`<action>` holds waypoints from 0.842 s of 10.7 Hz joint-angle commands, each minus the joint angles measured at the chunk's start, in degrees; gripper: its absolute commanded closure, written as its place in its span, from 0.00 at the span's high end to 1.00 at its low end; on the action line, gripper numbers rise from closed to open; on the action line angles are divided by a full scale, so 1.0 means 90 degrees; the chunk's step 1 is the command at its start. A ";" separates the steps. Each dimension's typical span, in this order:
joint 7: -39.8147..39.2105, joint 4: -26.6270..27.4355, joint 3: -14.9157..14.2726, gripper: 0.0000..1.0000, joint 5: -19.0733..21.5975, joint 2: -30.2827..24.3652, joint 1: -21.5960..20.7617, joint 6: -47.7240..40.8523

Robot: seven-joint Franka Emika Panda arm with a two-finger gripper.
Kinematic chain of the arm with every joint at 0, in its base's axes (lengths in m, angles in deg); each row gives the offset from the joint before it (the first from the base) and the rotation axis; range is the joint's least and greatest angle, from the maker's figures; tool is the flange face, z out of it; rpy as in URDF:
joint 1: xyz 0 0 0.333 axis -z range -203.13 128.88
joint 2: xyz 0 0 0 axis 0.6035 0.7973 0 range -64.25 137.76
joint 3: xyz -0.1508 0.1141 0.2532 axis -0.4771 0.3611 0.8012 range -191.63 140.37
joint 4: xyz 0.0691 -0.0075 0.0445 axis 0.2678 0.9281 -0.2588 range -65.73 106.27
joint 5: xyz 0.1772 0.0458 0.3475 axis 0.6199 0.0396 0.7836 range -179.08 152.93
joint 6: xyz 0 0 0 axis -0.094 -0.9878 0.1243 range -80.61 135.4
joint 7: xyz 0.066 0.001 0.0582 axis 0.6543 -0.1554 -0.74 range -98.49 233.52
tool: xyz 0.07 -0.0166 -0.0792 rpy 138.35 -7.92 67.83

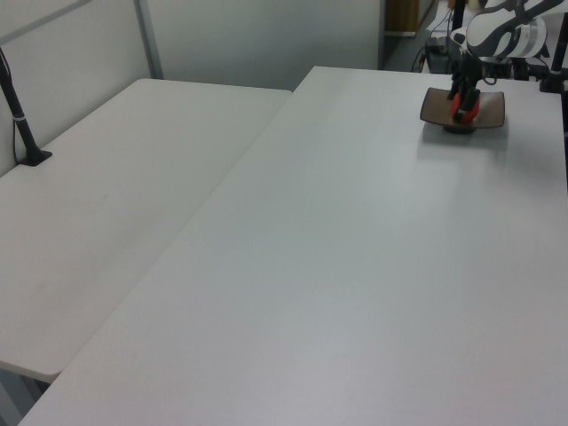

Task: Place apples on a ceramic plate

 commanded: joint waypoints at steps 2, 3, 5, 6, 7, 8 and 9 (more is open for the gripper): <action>0.0172 -0.0018 -0.0037 1.00 0.0142 -0.0377 -0.0086 -0.0469; 0.0502 -0.0192 -0.0027 1.00 0.0142 -0.0562 -0.0115 -0.0898; 0.1253 -0.0797 -0.0027 1.00 0.0142 -0.0836 -0.0174 -0.1941; 0.1644 -0.1022 -0.0027 1.00 0.0142 -0.1021 -0.0203 -0.2401; 0.2034 -0.1198 -0.0027 1.00 0.0142 -0.1226 -0.0233 -0.2841; 0.2415 -0.1364 -0.0027 1.00 0.0142 -0.1421 -0.0291 -0.3290; 0.2767 -0.1521 -0.0037 1.00 0.0142 -0.1607 -0.0359 -0.3739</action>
